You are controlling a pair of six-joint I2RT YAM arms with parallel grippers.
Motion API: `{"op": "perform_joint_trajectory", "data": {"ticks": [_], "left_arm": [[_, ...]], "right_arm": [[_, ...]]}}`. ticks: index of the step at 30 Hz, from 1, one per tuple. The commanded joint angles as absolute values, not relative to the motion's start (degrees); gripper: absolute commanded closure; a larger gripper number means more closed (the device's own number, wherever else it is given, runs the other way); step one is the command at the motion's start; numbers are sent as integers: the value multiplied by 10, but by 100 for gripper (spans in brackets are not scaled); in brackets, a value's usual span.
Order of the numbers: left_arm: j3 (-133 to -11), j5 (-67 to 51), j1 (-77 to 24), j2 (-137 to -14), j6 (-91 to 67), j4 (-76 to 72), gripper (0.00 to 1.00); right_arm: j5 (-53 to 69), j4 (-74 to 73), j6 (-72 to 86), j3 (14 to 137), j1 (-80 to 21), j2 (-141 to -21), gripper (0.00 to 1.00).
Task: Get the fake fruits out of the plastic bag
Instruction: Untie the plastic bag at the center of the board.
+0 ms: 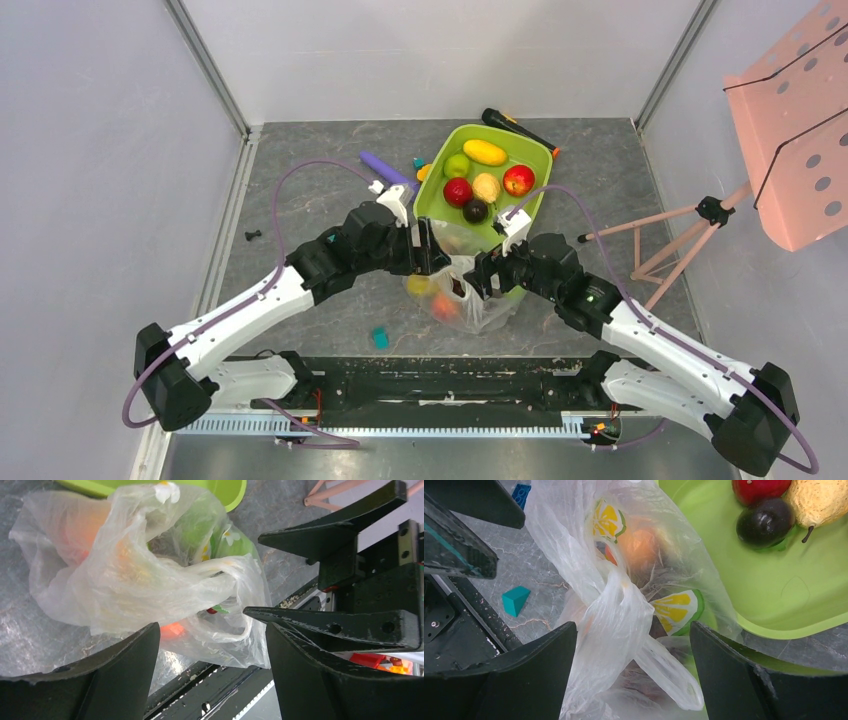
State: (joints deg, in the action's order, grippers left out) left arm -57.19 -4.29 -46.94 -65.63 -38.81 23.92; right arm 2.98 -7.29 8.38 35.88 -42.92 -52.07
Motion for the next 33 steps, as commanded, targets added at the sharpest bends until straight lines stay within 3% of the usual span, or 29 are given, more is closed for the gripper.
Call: {"op": "perform_joint_trajectory", "data": {"ticks": [1,8,20,27,33], "left_arm": [[-553,36,-495,-645,-460,243,16],[-502,66,-497,-651,-544,188,12],[-485,67,-499,-664,-597,74,8],[-550,14,-508,-641,-385,162,10],[-658,75,-509,-644,-167,314,8]], "right_arm": [[27,-45,90,352,-429,-512,16],[26,-37,96,347,-429,-514,24],[40,-26,93,330,-429,-506,45],[41,-33,80,330,-429,-490,46],[43,-40,71,331,-429,-481,46]]}}
